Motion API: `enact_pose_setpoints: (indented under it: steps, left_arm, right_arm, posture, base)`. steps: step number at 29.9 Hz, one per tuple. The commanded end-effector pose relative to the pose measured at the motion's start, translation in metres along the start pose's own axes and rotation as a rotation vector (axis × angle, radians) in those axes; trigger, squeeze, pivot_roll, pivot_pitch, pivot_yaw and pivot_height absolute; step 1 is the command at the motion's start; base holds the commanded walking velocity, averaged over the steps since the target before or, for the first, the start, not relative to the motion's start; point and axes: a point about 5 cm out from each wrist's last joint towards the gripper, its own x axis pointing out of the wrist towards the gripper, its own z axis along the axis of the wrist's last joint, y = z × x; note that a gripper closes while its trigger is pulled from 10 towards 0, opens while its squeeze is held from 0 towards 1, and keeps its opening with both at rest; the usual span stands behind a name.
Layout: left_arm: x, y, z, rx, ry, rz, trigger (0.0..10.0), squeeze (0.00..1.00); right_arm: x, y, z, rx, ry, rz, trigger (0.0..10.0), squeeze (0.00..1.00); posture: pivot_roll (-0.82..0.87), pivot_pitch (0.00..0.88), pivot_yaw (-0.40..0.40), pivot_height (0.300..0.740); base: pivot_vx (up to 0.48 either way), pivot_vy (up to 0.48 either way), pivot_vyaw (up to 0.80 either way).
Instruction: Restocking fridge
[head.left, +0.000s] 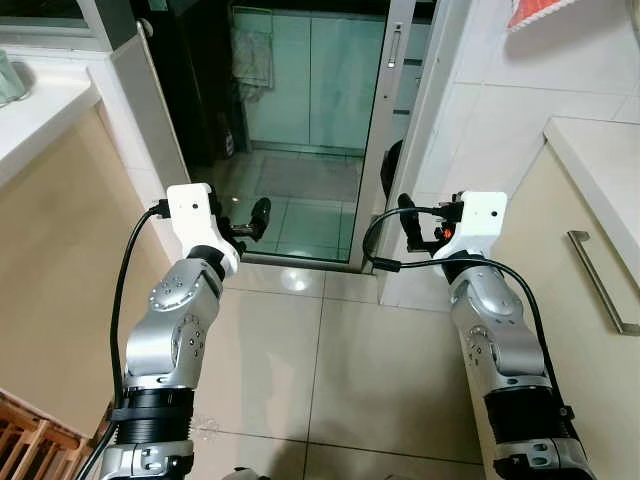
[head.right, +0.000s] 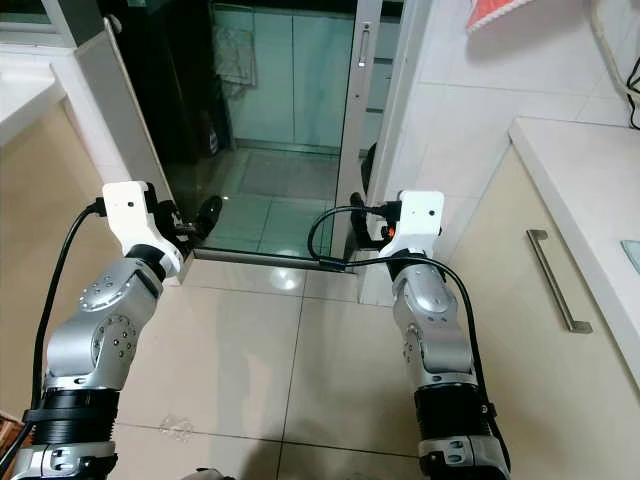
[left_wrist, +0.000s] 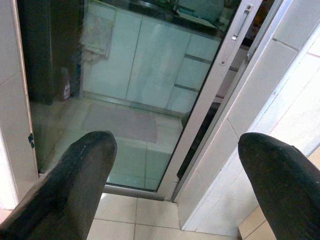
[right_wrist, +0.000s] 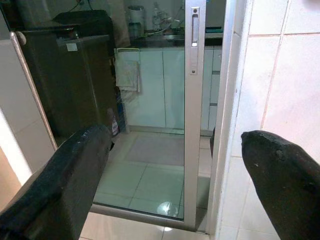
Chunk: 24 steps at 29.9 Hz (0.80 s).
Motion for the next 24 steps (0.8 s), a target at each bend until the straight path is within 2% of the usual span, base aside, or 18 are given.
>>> enact_pose_setpoints:
  steps: [1,7,11,16,24]
  left_arm:
    - [0.0296,-0.0516,-0.0134,0.207,0.011,-0.264,10.0,0.00]
    - [0.0275,-0.0560,-0.0143,0.204,0.019,-0.325,10.0,0.00]
    - [0.0275,-0.0596,-0.0096,0.231,-0.014,-0.331,10.0,0.00]
    - [0.0280,-0.0588,-0.0097,0.202,-0.009,-0.328,10.0,0.00]
    - [0.0288,-0.0601,-0.0126,0.172,0.014,-0.339,10.0,0.00]
  right_arm:
    - [0.0222,0.0106,-0.0108,0.033,0.077,0.027,10.0,0.00]
    - [0.0221,0.0148,-0.0114,0.034,0.075,0.032,10.0,0.00]
    - [0.0217,0.0127,-0.0125,0.046,0.077,0.014,10.0,0.00]
    - [0.0210,0.0144,-0.0134,0.040,0.081,0.026,10.0,0.00]
    - [0.0199,0.0125,-0.0137,0.042,0.081,0.018,10.0,0.00]
  posture:
    - [-0.12,0.000,0.015,0.740]
    - [-0.12,0.000,0.033,0.740]
    - [-0.12,0.000,0.029,0.740]
    - [-0.12,0.000,0.031,0.740]
    - [-0.13,0.000,0.036,0.740]
  base:
    - [0.000,0.480,0.00]
    - [0.000,0.480,0.00]
    - [0.000,0.000,0.00]
    - [0.000,0.000,0.00]
    - [0.000,0.456,0.00]
